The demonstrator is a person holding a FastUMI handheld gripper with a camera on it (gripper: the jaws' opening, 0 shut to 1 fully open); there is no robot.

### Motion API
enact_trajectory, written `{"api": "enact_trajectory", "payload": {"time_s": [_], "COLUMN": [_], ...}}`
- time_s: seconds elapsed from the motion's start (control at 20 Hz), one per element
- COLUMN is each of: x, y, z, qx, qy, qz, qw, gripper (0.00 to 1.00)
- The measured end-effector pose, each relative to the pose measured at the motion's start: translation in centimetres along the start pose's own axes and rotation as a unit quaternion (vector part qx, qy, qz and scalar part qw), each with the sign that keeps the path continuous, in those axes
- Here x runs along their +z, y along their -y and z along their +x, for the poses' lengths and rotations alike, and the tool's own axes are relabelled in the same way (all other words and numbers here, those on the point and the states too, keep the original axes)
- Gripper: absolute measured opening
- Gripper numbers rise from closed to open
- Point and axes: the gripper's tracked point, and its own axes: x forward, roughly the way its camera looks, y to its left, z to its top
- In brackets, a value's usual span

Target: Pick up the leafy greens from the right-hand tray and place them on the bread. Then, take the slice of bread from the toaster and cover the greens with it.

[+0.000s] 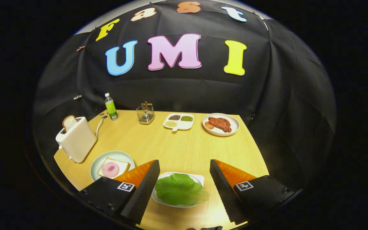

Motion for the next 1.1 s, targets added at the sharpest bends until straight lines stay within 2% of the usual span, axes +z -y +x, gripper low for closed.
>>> {"api": "enact_trajectory", "payload": {"time_s": [0.25, 0.55, 0.8, 1.1], "x": [-5.6, -10.2, -12.5, -13.6], "y": [-1.0, -1.3, -2.0, -1.8], "z": [2.4, 5.4, 6.4, 6.7], "qx": [0.045, 0.078, 0.101, 0.102], "qy": [-0.070, -0.126, -0.163, -0.186], "qz": [-0.032, -0.064, -0.059, -0.060], "qw": [0.996, 0.987, 0.980, 0.975], "gripper": [0.99, 0.99, 0.99, 0.93]}}
